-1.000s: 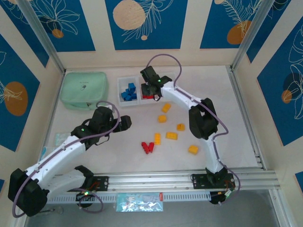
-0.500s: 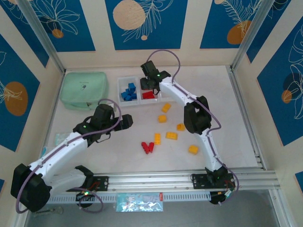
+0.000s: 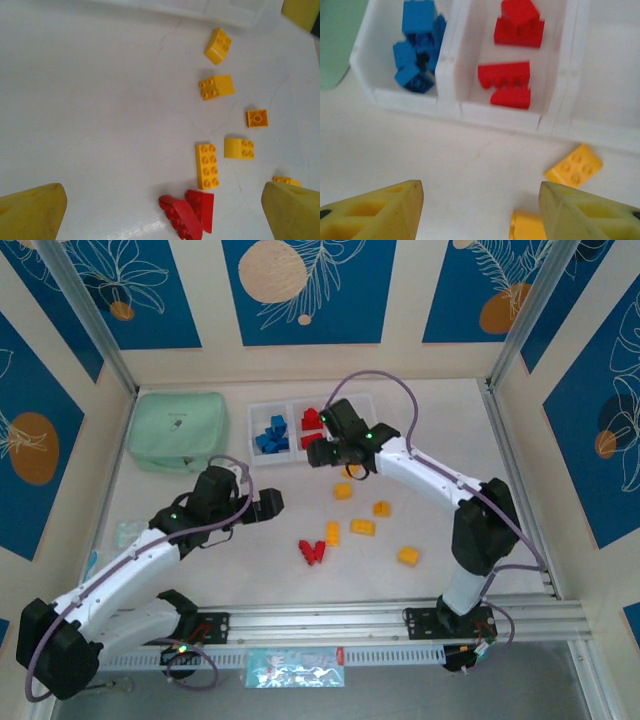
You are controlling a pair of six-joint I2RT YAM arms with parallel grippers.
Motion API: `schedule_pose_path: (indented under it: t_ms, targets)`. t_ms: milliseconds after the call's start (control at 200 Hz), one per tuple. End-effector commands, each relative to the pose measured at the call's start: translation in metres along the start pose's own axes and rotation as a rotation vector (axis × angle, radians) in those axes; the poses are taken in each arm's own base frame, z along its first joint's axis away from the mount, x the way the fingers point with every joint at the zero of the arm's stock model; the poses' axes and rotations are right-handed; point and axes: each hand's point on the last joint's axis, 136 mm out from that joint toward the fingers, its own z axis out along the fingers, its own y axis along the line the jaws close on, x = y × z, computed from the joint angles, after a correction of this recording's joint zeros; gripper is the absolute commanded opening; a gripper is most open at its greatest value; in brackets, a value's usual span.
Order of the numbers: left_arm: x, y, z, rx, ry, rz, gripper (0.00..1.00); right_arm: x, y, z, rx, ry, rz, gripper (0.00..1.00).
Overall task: Sort the legos into containers by color
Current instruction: Pick up the lego from the bottom-center of the table.
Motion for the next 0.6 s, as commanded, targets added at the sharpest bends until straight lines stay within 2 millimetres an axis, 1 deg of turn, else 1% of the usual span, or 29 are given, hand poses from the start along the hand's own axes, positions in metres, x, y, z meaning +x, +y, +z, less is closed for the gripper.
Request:
schedule_pose_path:
  t_ms: [0, 75, 175, 215, 280, 340, 435, 595]
  targets:
    - [0.015, -0.002, -0.005, 0.021, 0.018, -0.019, 0.99, 0.045, 0.013, -0.004, -0.048, 0.107, 0.005, 0.64]
    - [0.023, 0.003, -0.007, 0.017, 0.019, -0.031, 0.99, 0.073, 0.021, -0.008, -0.047, 0.158, -0.023, 0.64]
    - [0.032, 0.018, -0.012, -0.023, 0.02, -0.039, 0.99, 0.107, 0.031, -0.011, -0.046, 0.213, -0.046, 0.62]
    - [0.036, 0.024, -0.015, -0.05, 0.024, -0.042, 0.99, 0.12, 0.037, -0.012, -0.058, 0.236, -0.053, 0.61]
    - [0.04, 0.029, -0.02, -0.063, 0.033, -0.042, 0.99, 0.137, 0.047, -0.014, -0.074, 0.271, -0.072, 0.58]
    - [0.046, 0.032, -0.022, -0.065, 0.044, -0.048, 0.99, 0.15, 0.055, -0.014, -0.075, 0.287, -0.107, 0.57]
    - [0.054, 0.038, -0.023, -0.073, 0.057, -0.067, 0.99, 0.165, 0.068, -0.011, -0.078, 0.312, -0.157, 0.54]
    - [0.061, 0.042, -0.026, -0.076, 0.072, -0.073, 0.99, 0.176, 0.083, 0.0, -0.059, 0.351, -0.223, 0.51]
